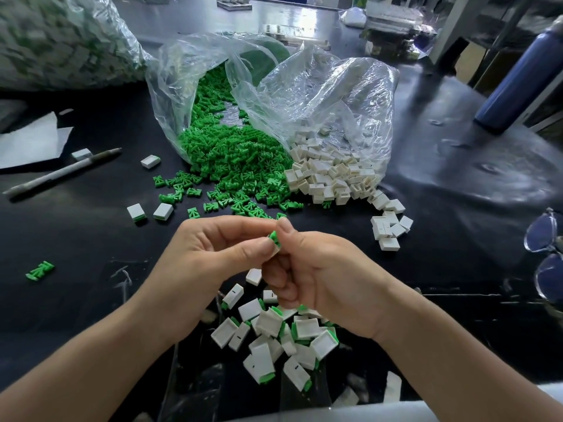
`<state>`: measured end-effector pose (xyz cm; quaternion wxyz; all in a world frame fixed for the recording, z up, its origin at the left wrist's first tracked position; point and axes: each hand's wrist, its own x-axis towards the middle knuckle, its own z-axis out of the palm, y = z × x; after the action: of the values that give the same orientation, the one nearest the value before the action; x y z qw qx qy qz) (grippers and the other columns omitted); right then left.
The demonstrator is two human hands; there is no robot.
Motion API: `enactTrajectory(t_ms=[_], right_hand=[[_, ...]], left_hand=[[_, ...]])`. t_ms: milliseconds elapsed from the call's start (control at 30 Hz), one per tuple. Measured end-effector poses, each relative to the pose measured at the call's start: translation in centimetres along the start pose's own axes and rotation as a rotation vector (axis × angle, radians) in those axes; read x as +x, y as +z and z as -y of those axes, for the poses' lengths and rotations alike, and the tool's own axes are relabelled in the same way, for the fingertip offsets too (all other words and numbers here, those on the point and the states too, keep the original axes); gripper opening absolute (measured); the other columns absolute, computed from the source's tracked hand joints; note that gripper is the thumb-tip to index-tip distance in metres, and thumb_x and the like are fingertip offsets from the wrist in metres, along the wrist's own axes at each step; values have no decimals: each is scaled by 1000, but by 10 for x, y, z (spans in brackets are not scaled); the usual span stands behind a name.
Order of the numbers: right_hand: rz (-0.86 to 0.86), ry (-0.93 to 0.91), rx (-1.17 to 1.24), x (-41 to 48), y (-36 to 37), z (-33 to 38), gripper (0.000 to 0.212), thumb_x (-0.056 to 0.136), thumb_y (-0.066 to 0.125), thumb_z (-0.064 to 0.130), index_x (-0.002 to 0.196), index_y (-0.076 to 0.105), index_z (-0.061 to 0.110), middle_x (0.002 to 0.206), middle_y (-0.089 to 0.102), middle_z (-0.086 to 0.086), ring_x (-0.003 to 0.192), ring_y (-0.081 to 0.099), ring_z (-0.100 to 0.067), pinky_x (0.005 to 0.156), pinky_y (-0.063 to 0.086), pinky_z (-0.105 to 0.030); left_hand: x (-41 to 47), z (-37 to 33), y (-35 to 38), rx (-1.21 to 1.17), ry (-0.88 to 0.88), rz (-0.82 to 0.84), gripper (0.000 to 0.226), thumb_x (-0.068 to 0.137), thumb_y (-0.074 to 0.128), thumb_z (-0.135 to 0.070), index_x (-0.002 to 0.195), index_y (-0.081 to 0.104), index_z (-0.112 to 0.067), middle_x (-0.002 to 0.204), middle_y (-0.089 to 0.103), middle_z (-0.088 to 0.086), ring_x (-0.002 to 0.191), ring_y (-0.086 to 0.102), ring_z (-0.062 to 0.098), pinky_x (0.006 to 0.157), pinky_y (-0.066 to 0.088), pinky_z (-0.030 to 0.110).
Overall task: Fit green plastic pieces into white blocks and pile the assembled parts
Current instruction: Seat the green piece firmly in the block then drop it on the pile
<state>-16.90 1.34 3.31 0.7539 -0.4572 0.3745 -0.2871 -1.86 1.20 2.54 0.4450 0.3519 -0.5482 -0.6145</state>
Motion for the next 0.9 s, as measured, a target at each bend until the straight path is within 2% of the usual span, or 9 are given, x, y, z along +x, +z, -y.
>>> enactTrajectory(t_ms=[133, 267, 367, 467, 600, 700, 833, 900], right_hand=[[1, -6, -51, 1, -1, -1, 36, 74, 41, 48, 72, 48, 12, 56, 44, 3, 49, 37, -7, 49, 31, -19], [8, -14, -92, 1, -1, -3, 41, 72, 41, 51, 75, 49, 11, 54, 50, 6, 49, 40, -7, 48, 33, -17], [-10, -56, -172, 2, -1, -4, 44, 75, 40, 51, 80, 50, 8, 56, 51, 6, 51, 41, -7, 49, 34, -17], [-56, -108, -303, 1, -2, -3, 39, 77, 38, 50, 73, 49, 13, 60, 51, 5, 52, 43, -7, 51, 36, -18], [-94, -135, -388, 0, -2, -3, 37, 76, 37, 50, 73, 51, 16, 59, 51, 8, 52, 44, -6, 53, 37, -19], [-111, -152, -411, 1, -1, -3, 36, 74, 38, 50, 73, 52, 18, 59, 50, 8, 53, 44, -6, 54, 36, -22], [-125, -169, -386, 1, -1, -4, 37, 73, 40, 52, 70, 52, 17, 58, 51, 6, 53, 44, -8, 55, 37, -23], [-117, -177, -379, 1, -2, -4, 40, 73, 40, 52, 72, 53, 14, 58, 51, 7, 53, 44, -7, 55, 37, -22]], left_hand=[[0, -1, 0, -24, -8, -20, 24, 69, 60, -8, 88, 73, -3, 65, 66, 23, 56, 64, 29, 55, 53, 28], [-1, -3, 2, -13, 16, -41, 21, 67, 59, -7, 80, 75, -9, 75, 66, 29, 58, 66, 30, 54, 54, 26], [-1, -3, 1, -26, 12, -19, 22, 67, 59, -7, 83, 75, -6, 66, 65, 28, 55, 65, 33, 54, 54, 27], [-1, -3, 2, -40, 0, -24, 23, 66, 61, -11, 83, 76, -10, 68, 64, 31, 56, 66, 31, 55, 54, 26], [-1, -4, 0, -34, -14, 51, 25, 59, 72, -12, 84, 76, -13, 73, 61, 34, 59, 66, 28, 59, 54, 25], [-2, -4, -1, -38, -18, 97, 25, 62, 71, -13, 86, 76, -13, 77, 63, 33, 63, 67, 28, 61, 55, 26], [-1, -3, 0, -118, -48, 15, 28, 62, 66, -20, 88, 76, -16, 85, 63, 35, 67, 69, 29, 61, 55, 24], [-1, -4, 1, -111, -31, 52, 27, 64, 65, -22, 87, 77, -15, 83, 62, 35, 66, 69, 28, 61, 55, 23]])
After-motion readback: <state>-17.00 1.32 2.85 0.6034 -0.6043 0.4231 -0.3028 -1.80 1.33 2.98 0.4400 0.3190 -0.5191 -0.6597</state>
